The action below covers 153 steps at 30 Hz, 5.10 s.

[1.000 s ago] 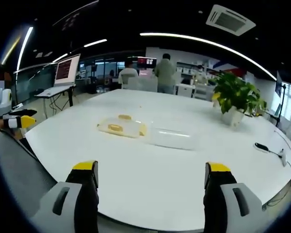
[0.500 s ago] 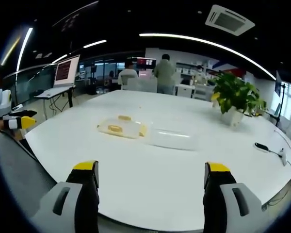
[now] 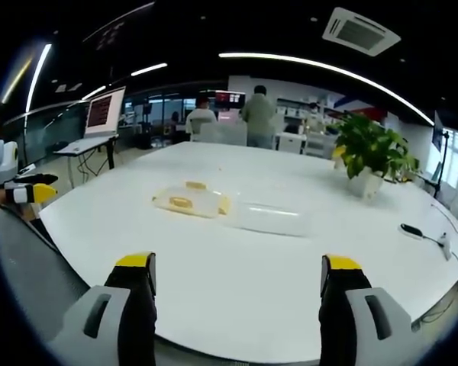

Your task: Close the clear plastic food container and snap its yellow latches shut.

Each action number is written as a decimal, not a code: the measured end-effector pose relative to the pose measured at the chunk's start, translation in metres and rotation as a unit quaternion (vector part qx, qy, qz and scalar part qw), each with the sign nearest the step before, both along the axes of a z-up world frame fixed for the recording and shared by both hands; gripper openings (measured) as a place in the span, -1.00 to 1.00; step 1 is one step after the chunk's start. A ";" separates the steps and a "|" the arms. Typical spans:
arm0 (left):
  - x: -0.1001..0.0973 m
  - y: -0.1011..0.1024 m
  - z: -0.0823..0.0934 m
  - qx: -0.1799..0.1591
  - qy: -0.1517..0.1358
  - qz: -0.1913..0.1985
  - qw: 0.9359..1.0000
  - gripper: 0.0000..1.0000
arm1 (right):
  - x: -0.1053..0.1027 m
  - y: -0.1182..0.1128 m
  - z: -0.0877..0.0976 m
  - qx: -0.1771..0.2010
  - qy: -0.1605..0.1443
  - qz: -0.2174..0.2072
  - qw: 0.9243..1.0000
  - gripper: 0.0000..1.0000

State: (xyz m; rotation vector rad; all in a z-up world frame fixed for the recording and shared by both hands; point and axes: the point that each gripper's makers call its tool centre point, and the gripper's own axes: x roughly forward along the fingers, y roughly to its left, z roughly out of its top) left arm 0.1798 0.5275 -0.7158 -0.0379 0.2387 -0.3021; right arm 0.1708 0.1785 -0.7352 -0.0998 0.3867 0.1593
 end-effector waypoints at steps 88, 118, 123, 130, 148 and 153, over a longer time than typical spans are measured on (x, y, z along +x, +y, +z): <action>0.252 -0.093 -0.106 0.385 0.092 -0.401 0.826 0.46 | 0.243 0.073 -0.075 -0.300 0.179 0.516 0.782 0.26; 0.249 -0.126 -0.121 0.367 0.112 -0.499 0.777 -0.41 | 0.242 0.062 -0.111 -0.295 0.287 0.572 0.709 -0.25; 0.262 -0.127 -0.116 0.391 0.087 -0.495 0.771 -0.07 | 0.241 0.061 -0.111 -0.295 0.288 0.574 0.708 -0.25; 0.253 -0.128 -0.122 0.371 0.124 -0.523 0.757 -0.32 | 0.240 0.060 -0.112 -0.296 0.290 0.575 0.706 -0.25; 0.251 -0.133 -0.121 0.410 0.148 -0.549 0.713 -0.31 | 0.238 0.063 -0.114 -0.316 0.314 0.550 0.706 -0.22; 0.250 -0.132 -0.121 0.418 0.164 -0.532 0.717 -0.33 | 0.237 0.062 -0.113 -0.332 0.327 0.539 0.702 -0.23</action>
